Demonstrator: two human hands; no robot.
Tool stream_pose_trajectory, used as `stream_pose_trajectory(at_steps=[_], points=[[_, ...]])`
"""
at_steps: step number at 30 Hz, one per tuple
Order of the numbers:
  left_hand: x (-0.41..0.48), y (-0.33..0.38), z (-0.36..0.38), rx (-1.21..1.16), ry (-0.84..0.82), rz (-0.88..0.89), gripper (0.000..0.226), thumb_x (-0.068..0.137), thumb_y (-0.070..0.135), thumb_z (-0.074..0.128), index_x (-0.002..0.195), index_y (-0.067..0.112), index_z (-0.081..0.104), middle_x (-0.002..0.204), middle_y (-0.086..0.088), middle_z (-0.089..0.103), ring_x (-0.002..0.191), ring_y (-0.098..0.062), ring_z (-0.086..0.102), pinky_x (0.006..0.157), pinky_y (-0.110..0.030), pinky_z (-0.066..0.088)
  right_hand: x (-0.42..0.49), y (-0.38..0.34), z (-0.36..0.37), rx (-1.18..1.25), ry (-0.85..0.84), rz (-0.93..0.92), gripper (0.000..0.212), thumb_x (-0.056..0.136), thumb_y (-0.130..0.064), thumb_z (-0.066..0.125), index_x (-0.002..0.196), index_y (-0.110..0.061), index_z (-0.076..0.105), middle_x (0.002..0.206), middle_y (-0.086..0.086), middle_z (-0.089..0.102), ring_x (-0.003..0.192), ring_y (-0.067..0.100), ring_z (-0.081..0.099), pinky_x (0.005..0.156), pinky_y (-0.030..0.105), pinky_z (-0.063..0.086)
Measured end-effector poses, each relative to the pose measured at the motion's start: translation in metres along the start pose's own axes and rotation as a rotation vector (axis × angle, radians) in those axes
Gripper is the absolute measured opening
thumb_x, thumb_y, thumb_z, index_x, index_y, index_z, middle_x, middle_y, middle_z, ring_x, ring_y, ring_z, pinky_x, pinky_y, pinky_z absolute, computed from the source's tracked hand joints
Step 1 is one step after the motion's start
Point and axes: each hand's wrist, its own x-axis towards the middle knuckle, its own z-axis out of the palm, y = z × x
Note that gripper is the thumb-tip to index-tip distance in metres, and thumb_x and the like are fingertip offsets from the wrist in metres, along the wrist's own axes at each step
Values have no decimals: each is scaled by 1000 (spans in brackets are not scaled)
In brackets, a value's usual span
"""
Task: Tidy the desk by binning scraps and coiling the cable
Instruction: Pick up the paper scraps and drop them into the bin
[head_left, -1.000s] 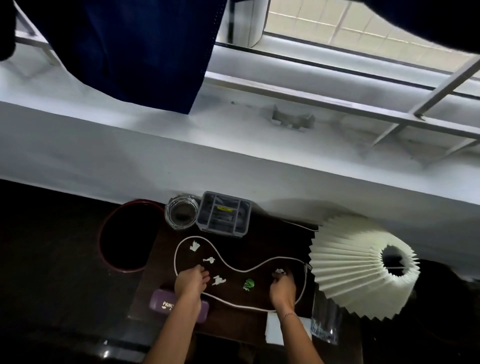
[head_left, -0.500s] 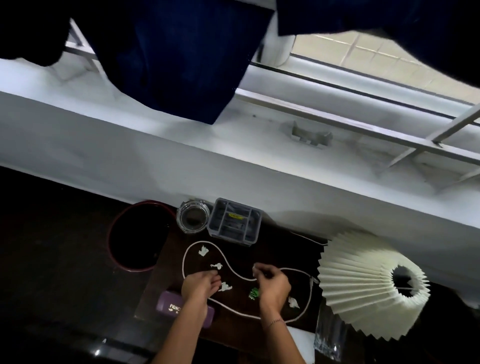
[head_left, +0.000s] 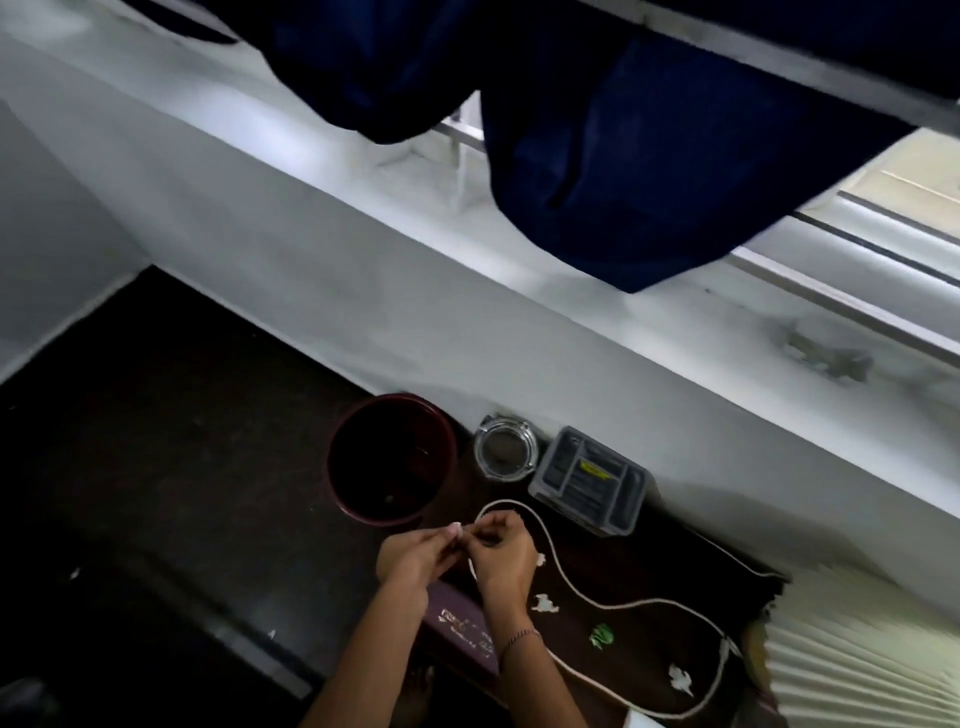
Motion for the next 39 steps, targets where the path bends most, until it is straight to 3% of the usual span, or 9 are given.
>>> stream_pose_trajectory(at_steps=[2,6,9,12,16,19,23,28,39], points=[[9,9,-12,3,63,10,3,78,-7,64,81,-9,65,69,-15,64,64,-21,62,56,-23,55,0,-5,17,-51,-21,-17,26,71,-5,76,68,-22,57,76,1,70,72,7,65,68,15,52],[25,33,-28,-34,162,72,4,76,-9,66,74,-5,67,67,-13,65,60,-18,63,41,-13,51,8,-21,49,-15,-60,-29,22,76,-1,71,71,-19,60,82,5,71,72,7,63,62,4,45],[39,54,-31,-95,223,116,8,79,-9,62,85,-7,67,70,-14,65,63,-20,64,49,-19,55,15,-38,70,102,-145,-40,24,83,7,57,80,-16,62,92,13,72,82,15,67,78,19,53],[54,73,-31,-144,274,133,11,87,-1,52,91,1,62,76,-12,63,70,-21,62,66,-29,53,25,-51,86,123,-188,-74,31,88,8,47,90,-19,63,100,7,71,94,14,66,88,27,52],[73,80,-33,-118,332,83,22,91,8,46,70,4,53,65,-3,53,57,-11,49,56,-25,43,35,-54,89,140,-176,-57,33,92,4,43,98,-21,63,102,-1,69,95,7,63,92,29,51],[77,75,-34,-65,317,50,20,92,7,44,96,-3,61,85,-11,60,69,-18,55,70,-32,48,39,-45,82,138,-145,-51,32,92,4,41,102,-17,63,102,1,69,94,10,63,93,31,51],[75,56,-29,13,267,35,32,93,6,42,119,-8,54,118,-22,62,107,-31,60,92,-38,47,40,-25,63,176,-74,12,31,93,1,40,96,-19,63,97,1,69,91,10,64,91,31,50],[63,24,-13,96,174,18,30,91,6,43,115,-7,56,115,-23,63,99,-29,60,92,-38,47,40,6,23,123,72,29,35,91,5,40,95,-18,66,92,-5,68,95,13,64,91,32,51],[32,-39,34,208,74,-14,34,93,6,39,120,-12,51,115,-24,62,107,-33,60,72,-28,47,18,90,-101,-155,457,132,32,88,8,44,109,-2,67,119,18,57,105,34,59,96,33,42]])
